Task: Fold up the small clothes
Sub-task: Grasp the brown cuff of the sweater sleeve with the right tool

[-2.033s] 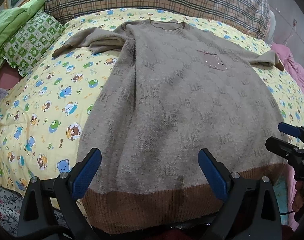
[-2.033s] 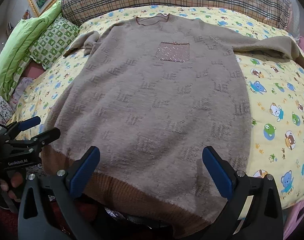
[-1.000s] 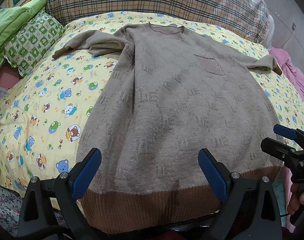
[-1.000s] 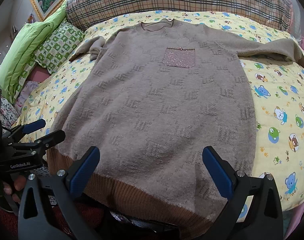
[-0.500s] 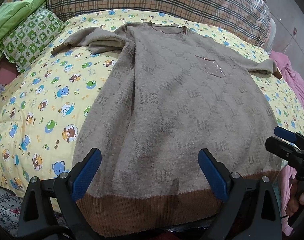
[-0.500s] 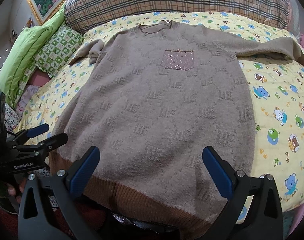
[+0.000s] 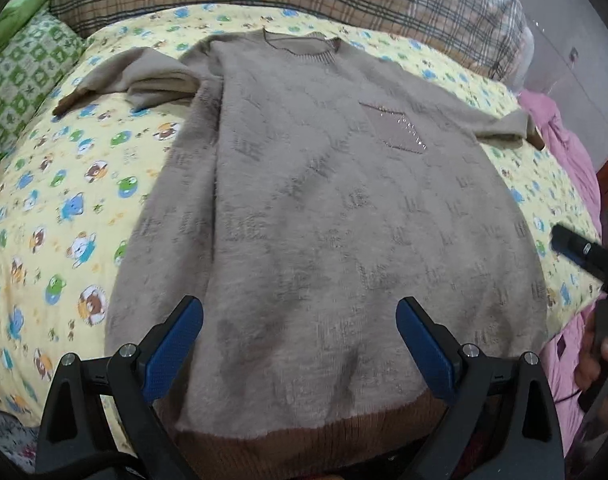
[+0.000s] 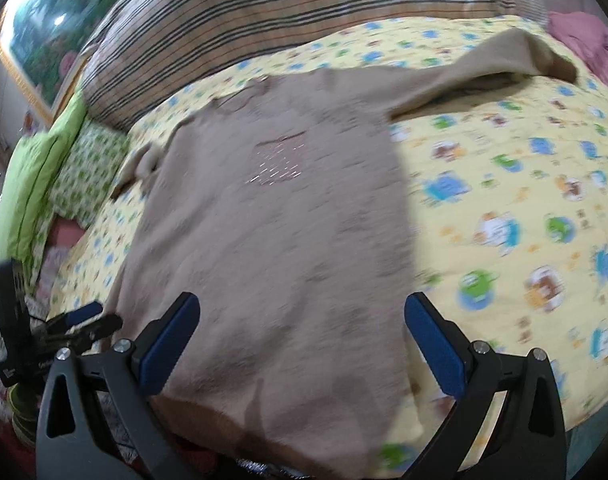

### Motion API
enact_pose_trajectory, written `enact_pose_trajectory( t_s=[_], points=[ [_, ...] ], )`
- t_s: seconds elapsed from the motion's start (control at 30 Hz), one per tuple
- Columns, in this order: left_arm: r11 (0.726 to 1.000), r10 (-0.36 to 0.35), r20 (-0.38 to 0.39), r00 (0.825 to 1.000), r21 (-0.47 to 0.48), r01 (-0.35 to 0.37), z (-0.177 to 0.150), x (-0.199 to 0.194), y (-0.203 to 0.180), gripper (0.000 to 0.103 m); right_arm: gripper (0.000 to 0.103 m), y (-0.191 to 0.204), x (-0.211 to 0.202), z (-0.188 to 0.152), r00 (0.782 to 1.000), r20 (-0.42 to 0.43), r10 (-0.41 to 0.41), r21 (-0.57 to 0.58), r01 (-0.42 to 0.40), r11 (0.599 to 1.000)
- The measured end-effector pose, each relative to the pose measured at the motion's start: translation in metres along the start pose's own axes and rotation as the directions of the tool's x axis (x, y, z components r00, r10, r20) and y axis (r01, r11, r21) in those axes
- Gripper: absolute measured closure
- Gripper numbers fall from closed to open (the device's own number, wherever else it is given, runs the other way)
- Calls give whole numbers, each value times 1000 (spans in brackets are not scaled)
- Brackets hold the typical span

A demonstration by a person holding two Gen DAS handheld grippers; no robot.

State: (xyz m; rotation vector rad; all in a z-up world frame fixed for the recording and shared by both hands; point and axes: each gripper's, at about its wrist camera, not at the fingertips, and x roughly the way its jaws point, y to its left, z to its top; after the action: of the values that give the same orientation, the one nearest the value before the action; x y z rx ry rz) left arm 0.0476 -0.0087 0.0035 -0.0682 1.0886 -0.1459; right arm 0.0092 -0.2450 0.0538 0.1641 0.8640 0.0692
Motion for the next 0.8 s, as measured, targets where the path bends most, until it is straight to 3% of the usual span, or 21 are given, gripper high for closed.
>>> enact_pose_trajectory(
  t_s=[0.23, 0.33, 0.47, 0.6, 0.7, 0.8],
  points=[
    [1000, 18, 8, 1000, 23, -18, 26, 12, -8, 5, 1, -78, -27, 46, 994, 111, -1, 136, -14, 991],
    [1000, 16, 25, 1000, 18, -17, 40, 13, -11, 5, 3, -130, -40, 76, 984, 163, -76, 222, 38, 974],
    [1000, 24, 35, 999, 9, -25, 61, 20, -13, 5, 16, -209, -56, 117, 965, 225, -136, 370, 45, 928],
    [1000, 25, 34, 999, -2, -25, 79, 29, -17, 5, 29, -277, -44, 157, 955, 238, -178, 502, 36, 864],
    [1000, 31, 23, 999, -3, -31, 88, 39, -21, 5, 29, -317, -19, 187, 950, 226, -218, 586, 46, 809],
    [999, 41, 8, 999, -4, -41, 95, 50, -23, 5, 29, -342, 8, 201, 942, 168, -292, 623, 128, 772]
  ],
)
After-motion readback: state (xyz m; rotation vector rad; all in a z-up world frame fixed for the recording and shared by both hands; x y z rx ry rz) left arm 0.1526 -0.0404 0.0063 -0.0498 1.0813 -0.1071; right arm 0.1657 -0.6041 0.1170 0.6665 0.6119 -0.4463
